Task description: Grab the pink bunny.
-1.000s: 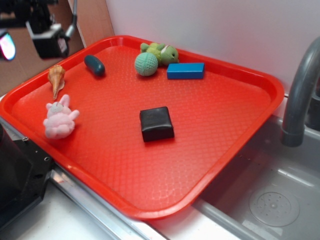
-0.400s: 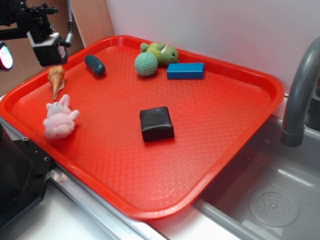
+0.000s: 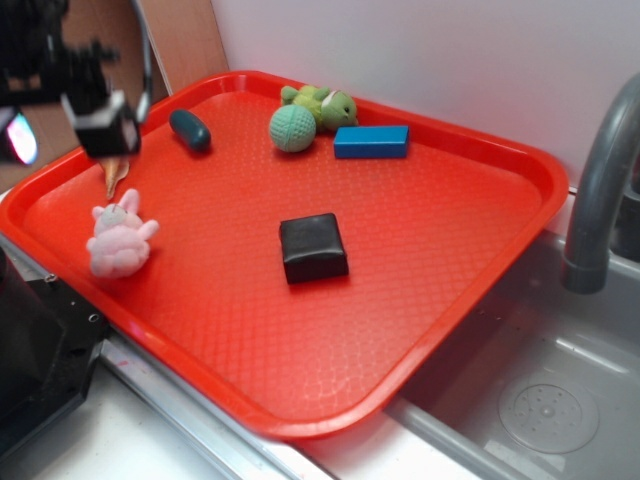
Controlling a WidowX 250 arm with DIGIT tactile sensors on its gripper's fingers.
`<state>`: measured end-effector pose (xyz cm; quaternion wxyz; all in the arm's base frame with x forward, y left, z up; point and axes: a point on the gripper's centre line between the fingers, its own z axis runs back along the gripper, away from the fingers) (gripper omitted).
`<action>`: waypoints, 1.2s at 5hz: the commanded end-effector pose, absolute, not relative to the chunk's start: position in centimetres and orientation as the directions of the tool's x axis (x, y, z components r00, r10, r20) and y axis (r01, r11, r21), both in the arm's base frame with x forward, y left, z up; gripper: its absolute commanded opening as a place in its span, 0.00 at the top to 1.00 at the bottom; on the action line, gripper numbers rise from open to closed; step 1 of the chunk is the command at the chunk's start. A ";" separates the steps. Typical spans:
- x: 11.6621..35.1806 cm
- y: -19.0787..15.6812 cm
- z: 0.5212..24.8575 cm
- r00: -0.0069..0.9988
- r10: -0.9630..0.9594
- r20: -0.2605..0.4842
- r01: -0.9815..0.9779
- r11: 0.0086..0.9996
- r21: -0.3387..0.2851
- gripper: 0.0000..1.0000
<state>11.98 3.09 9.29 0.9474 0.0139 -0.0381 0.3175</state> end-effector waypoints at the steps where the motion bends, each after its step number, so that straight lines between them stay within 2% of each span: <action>1: 12.3 3.3 7.3 0.854 0.498 0.148 -0.493 0.867 -0.073 0.00; 2: 13.4 3.4 5.9 0.877 0.474 0.079 -0.472 0.880 -0.049 0.00; 3: 14.5 3.4 3.8 0.889 0.457 0.025 -0.455 0.889 -0.055 0.00; 4: 14.7 3.4 2.0 0.898 0.441 -0.011 -0.441 0.897 -0.029 0.00; 5: 14.9 3.5 2.2 0.893 0.449 0.003 -0.449 0.893 -0.014 1.00; 6: 14.9 3.8 2.8 0.884 0.468 0.019 -0.467 0.884 -0.009 1.00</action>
